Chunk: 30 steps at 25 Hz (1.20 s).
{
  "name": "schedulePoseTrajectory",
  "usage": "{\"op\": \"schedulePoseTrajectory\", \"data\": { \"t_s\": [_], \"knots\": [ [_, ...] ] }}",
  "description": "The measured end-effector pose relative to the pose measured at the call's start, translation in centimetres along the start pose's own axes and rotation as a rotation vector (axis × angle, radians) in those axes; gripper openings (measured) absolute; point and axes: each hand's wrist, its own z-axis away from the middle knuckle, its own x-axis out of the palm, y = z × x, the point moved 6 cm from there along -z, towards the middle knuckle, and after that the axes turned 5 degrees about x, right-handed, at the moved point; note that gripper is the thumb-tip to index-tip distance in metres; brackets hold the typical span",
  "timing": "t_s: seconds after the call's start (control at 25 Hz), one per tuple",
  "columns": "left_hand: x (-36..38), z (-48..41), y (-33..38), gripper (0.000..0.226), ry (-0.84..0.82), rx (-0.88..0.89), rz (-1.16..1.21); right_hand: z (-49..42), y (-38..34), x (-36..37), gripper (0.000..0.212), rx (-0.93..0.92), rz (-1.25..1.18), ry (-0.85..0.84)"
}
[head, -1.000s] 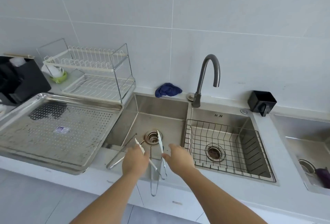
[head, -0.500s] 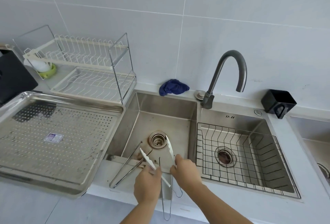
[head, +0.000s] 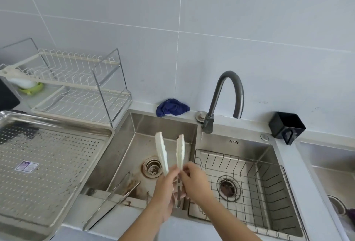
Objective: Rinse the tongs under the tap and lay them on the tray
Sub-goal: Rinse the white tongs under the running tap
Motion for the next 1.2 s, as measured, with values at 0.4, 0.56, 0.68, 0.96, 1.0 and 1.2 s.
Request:
{"op": "schedulePoseTrajectory", "data": {
  "t_s": [0.4, 0.56, 0.68, 0.96, 1.0, 1.2],
  "knots": [
    [4.4, -3.8, 0.7, 0.030, 0.224, 0.093, 0.101, -14.8, 2.9, -13.8, 0.026, 0.303, -0.728, -0.001],
    [3.3, -4.7, 1.6, 0.027, 0.247, 0.103, 0.068, -17.6, 3.3, -13.6, 0.040, 0.387, -0.813, -0.006],
    [2.9, -5.4, 2.6, 0.029, 0.234, 0.093, 0.058, -18.0, 3.4, -13.1, 0.037, 0.428, -0.899, -0.034],
    [2.9, -6.5, 3.5, 0.042, 0.144, 0.037, 0.055, -18.8, 3.6, -12.2, 0.033, 0.449, -1.084, -0.105],
    [2.8, -6.5, 3.5, 0.044, 0.137, 0.031, 0.054, -18.9, 3.5, -12.2, 0.035, 0.436, -1.083, -0.090],
    [2.2, -6.5, 3.3, 0.045, 0.109, 0.032, 0.023, -19.4, 3.6, -11.4, 0.034, 0.434, -1.126, -0.017]
  ]
}}
